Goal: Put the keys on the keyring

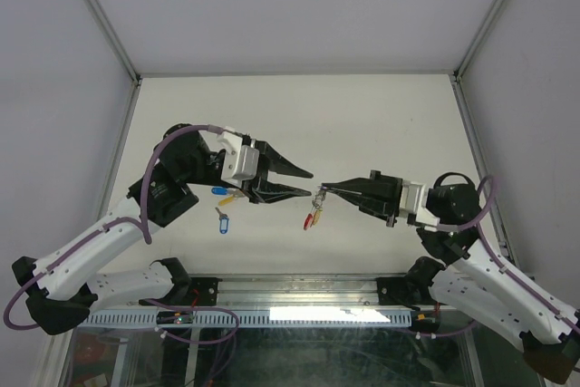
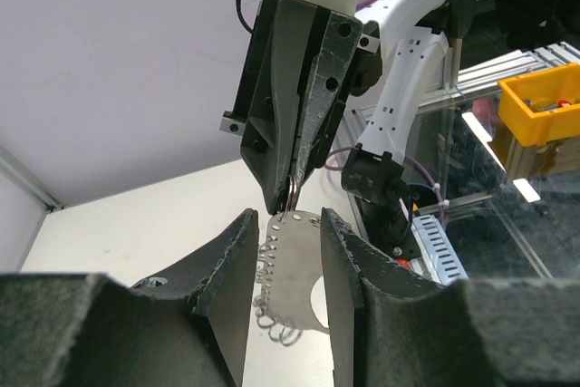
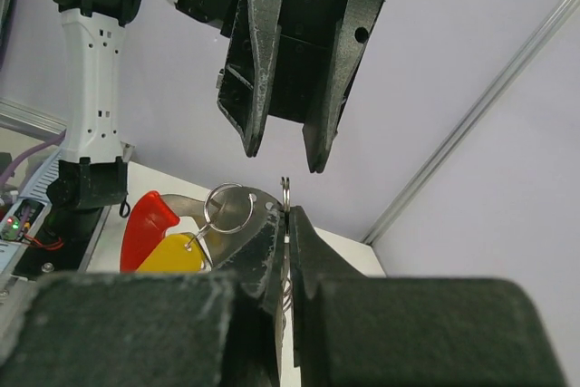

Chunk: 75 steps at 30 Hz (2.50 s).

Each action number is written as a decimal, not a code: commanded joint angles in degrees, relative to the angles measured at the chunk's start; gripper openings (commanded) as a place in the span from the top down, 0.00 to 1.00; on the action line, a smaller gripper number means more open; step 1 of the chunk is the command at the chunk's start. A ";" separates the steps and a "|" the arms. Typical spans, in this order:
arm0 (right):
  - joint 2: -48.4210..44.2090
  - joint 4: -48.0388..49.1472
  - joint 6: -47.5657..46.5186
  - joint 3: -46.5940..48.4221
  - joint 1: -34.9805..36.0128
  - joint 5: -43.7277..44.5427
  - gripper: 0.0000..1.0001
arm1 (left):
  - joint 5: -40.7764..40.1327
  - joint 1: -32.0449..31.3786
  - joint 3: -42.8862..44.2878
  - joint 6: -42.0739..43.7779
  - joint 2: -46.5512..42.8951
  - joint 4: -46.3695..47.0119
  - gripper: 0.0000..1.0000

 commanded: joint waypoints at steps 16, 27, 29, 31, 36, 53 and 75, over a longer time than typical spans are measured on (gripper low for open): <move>2.22 5.19 10.74 4.78 0.45 2.24 1.00 | 1.81 -0.20 -0.78 -1.43 2.73 7.06 0.76; 2.40 3.16 11.73 5.64 0.40 3.03 1.00 | 1.57 -0.21 -0.80 -0.86 3.39 6.83 1.00; 2.14 1.55 13.24 6.19 0.42 3.85 0.98 | 1.39 -0.27 -0.53 -0.26 3.29 5.57 1.00; 2.02 -2.27 13.83 7.53 0.48 4.47 0.95 | 0.77 -0.21 0.05 0.92 3.20 3.26 1.00; 1.84 -16.10 11.95 11.90 0.43 7.08 0.66 | -0.23 -0.20 1.74 3.86 3.11 -2.07 1.00; 9.67 -52.38 4.41 28.12 0.47 6.09 0.65 | -6.07 -0.22 15.06 16.97 10.52 -29.04 1.00; 13.38 -49.99 0.19 23.02 0.41 5.82 0.69 | -3.89 -0.28 18.07 19.58 13.30 -35.19 1.00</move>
